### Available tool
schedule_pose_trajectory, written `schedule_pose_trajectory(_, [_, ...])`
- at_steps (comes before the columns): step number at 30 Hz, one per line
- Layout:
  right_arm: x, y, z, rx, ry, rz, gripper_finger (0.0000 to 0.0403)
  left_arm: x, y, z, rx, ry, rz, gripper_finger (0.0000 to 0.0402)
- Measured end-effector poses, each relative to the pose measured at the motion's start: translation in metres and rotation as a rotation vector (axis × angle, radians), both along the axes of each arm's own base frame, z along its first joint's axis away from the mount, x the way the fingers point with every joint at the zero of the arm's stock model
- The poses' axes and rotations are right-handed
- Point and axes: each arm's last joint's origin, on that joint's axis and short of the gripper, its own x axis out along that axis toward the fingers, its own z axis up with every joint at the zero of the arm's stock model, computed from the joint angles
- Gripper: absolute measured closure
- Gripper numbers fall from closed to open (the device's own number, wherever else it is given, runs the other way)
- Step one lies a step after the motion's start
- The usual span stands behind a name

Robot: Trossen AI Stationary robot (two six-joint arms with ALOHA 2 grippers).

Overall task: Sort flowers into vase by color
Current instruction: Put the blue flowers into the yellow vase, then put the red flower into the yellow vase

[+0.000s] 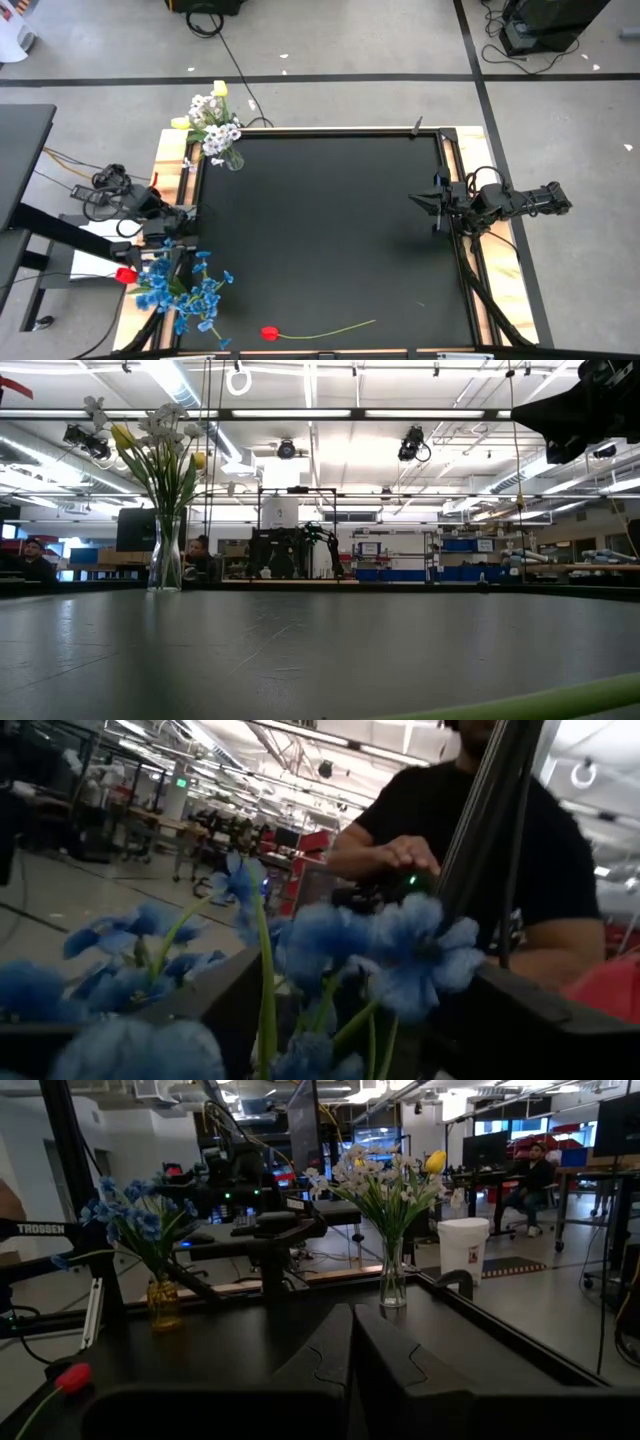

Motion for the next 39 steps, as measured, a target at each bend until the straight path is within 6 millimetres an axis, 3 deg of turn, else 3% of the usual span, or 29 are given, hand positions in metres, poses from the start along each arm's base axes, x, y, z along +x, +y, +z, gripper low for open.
schedule_pose_trajectory(10, [0.000,0.000,0.000,0.000,0.000,0.000,0.0380,-0.001,0.001,0.019,-0.158,0.015,-0.067,0.0077])
schedule_pose_trajectory(15, [0.000,0.000,0.000,0.000,0.000,-0.001,0.0380,-0.001,0.000,0.027,-0.193,-0.043,-0.071,0.0075])
schedule_pose_trajectory(19, [0.000,0.000,0.000,0.000,0.000,0.000,0.0380,-0.004,0.003,0.044,-0.183,-0.166,-0.026,0.0075])
schedule_pose_trajectory(26, [0.000,0.000,0.000,0.000,0.000,0.000,0.0380,-0.010,0.010,0.079,-0.110,-0.262,0.153,0.0076])
schedule_pose_trajectory(31, [0.000,0.000,0.000,0.000,0.000,-0.001,0.0380,-0.004,0.014,0.091,0.022,-0.214,0.420,0.0093])
schedule_pose_trajectory(35, [0.000,0.000,0.000,0.000,0.000,0.000,0.0380,0.007,0.011,0.098,0.112,-0.210,0.578,0.0113])
schedule_pose_trajectory(39, [0.000,0.000,0.000,0.000,0.000,0.000,0.0380,0.034,-0.001,0.100,0.219,-0.166,0.653,0.0125])
